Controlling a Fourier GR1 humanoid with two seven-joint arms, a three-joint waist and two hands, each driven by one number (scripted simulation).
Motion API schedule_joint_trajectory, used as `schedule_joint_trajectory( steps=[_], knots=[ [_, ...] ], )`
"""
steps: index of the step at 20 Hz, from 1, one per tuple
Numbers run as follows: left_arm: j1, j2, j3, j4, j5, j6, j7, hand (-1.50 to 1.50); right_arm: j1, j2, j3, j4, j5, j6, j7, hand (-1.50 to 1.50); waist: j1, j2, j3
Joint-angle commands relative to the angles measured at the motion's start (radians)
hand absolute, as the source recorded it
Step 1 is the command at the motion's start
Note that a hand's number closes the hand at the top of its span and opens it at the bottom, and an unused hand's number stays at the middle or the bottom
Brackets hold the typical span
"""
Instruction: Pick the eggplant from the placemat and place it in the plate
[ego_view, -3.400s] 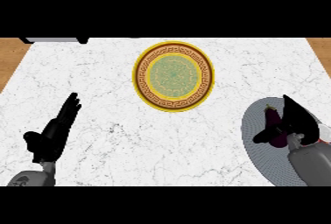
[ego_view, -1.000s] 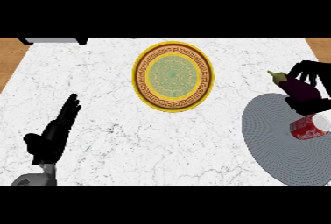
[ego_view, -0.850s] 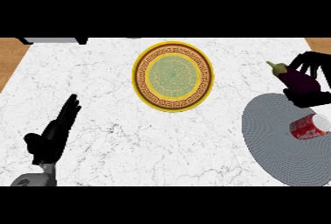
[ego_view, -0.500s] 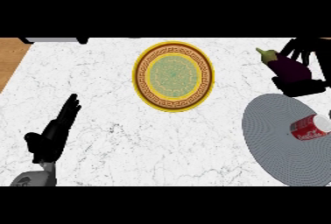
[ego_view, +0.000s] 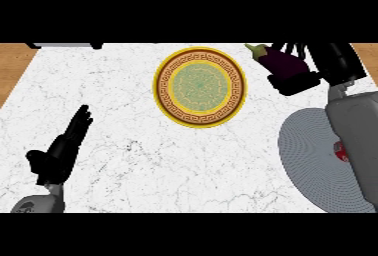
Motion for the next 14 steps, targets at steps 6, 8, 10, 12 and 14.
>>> schedule_joint_trajectory(
  steps=[6,8,10,12,14],
  knots=[
    [0.048,-0.02,-0.015,-0.032,-0.02,-0.011,0.003,0.0,-0.19,0.232,0.05,0.279,0.088,-0.113,-0.007,1.5,0.011,0.002,0.0],
    [-0.004,-0.039,-0.02,-0.055,-0.027,0.018,0.05,0.0,-0.256,0.245,0.032,0.417,0.105,-0.125,-0.037,1.5,0.014,0.004,0.001],
    [-0.052,0.01,0.036,0.071,-0.007,-0.035,-0.022,0.0,-0.272,0.329,0.058,0.431,0.139,-0.189,0.006,1.5,0.007,0.006,0.0],
    [0.019,0.004,0.017,0.024,-0.025,-0.034,-0.048,0.0,-0.318,0.351,0.048,0.549,0.16,-0.217,-0.007,1.5,0.019,0.007,0.0],
    [-0.053,0.013,0.038,0.027,-0.001,-0.042,0.024,0.0,-0.349,0.376,0.016,0.634,0.159,-0.27,-0.043,1.5,0.016,0.007,0.0]
  ],
)
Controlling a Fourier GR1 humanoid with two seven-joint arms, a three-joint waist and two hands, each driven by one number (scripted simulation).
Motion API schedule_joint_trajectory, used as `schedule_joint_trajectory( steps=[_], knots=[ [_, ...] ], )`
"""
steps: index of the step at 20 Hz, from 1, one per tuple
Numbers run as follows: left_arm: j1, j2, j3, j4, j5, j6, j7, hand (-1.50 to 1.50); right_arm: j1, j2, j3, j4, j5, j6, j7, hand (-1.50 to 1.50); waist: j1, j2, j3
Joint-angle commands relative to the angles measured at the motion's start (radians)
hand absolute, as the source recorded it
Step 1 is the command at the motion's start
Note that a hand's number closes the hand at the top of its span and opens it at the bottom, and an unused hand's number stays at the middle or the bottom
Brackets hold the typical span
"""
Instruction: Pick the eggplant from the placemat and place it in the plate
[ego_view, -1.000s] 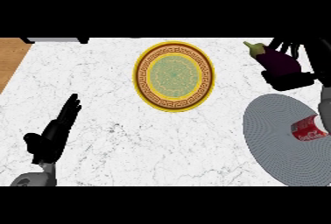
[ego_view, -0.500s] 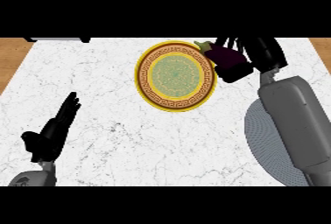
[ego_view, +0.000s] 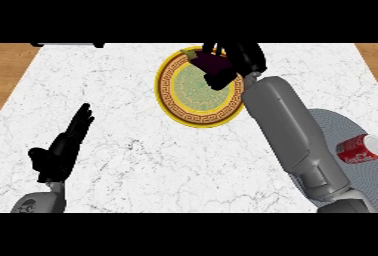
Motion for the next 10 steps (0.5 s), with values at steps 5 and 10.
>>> schedule_joint_trajectory(
  steps=[5,10],
  knots=[
    [-0.034,-0.03,-0.026,-0.022,-0.023,0.019,0.048,0.0,-0.032,0.095,-0.04,0.245,-0.109,-0.258,-0.011,-1.5,0.018,0.005,0.001],
    [0.028,0.002,0.011,0.011,0.01,-0.044,-0.031,0.0,-0.138,0.096,-0.097,0.399,-0.168,-0.248,0.007,-1.5,0.023,0.007,0.0]
  ],
)
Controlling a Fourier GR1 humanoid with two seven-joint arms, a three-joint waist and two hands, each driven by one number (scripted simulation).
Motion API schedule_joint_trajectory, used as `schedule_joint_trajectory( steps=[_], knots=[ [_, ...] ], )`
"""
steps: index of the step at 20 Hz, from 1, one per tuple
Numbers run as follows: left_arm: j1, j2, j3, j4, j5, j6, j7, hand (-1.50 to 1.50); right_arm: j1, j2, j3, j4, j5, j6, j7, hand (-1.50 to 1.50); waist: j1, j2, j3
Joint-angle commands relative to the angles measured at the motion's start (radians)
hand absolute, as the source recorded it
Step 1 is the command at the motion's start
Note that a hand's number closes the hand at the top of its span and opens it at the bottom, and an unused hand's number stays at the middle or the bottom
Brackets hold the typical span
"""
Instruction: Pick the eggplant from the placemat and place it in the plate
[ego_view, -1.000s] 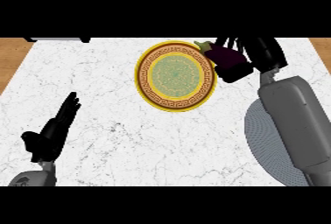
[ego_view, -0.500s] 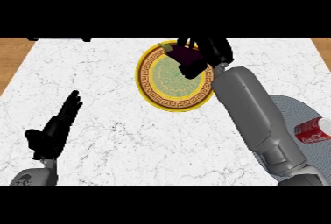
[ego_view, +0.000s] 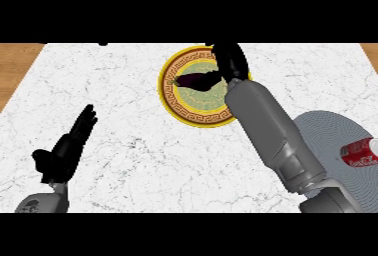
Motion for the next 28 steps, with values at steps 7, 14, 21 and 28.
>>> schedule_joint_trajectory(
  steps=[7,14,21,28],
  knots=[
    [0.02,0.0,0.001,-0.061,-0.004,0.005,0.032,0.0,-0.043,-0.019,-0.214,0.05,-0.231,-0.07,-0.149,-1.5,0.003,0.0,0.002],
    [0.04,-0.003,0.014,-0.056,0.003,0.0,0.025,0.0,0.101,-0.067,-0.368,-0.005,-0.433,0.096,-0.325,-1.5,-0.025,-0.006,0.001],
    [0.001,0.004,0.024,-0.057,-0.007,0.004,0.055,0.0,0.168,-0.289,-0.406,0.086,-0.471,0.359,-0.487,-1.5,-0.024,-0.005,0.001],
    [0.034,-0.017,0.021,-0.052,-0.008,-0.007,0.021,0.0,0.199,-0.415,-0.395,0.188,-0.454,0.54,-0.62,-1.5,-0.017,-0.002,0.001]
  ],
)
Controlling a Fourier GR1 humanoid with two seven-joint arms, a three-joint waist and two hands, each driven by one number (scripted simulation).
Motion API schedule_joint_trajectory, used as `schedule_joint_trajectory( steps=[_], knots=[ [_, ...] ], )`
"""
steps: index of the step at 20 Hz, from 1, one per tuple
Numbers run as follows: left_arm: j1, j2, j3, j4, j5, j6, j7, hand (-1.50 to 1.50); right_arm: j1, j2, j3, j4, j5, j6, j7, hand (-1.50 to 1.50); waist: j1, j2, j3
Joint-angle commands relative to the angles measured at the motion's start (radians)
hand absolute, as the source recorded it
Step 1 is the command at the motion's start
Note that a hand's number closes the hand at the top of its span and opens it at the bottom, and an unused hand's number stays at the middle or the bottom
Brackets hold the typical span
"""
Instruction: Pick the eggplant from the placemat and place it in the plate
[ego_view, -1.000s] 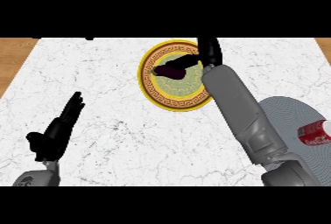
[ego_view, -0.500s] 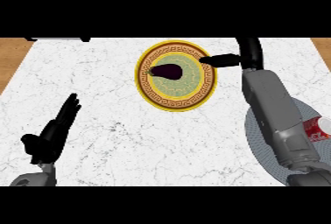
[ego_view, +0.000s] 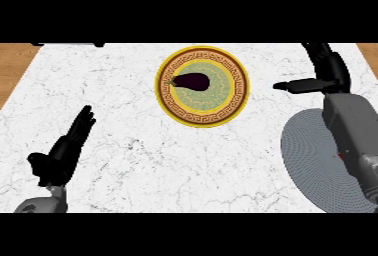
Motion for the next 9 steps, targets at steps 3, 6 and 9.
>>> schedule_joint_trajectory(
  steps=[3,6,9],
  knots=[
    [-0.03,0.048,0.056,0.105,0.021,-0.057,-0.074,0.0,0.023,-0.054,0.019,0.101,0.04,0.048,-0.123,-1.5,0.009,0.006,0.0],
    [-0.026,-0.014,-0.009,0.026,-0.034,0.012,-0.012,0.0,0.04,-0.094,0.01,0.139,0.044,0.063,-0.188,-1.5,0.017,0.008,0.001],
    [-0.011,-0.013,0.007,0.042,-0.018,-0.004,-0.035,0.0,0.099,-0.08,0.007,0.153,0.047,0.032,-0.262,-1.5,0.016,0.007,0.002]
  ],
)
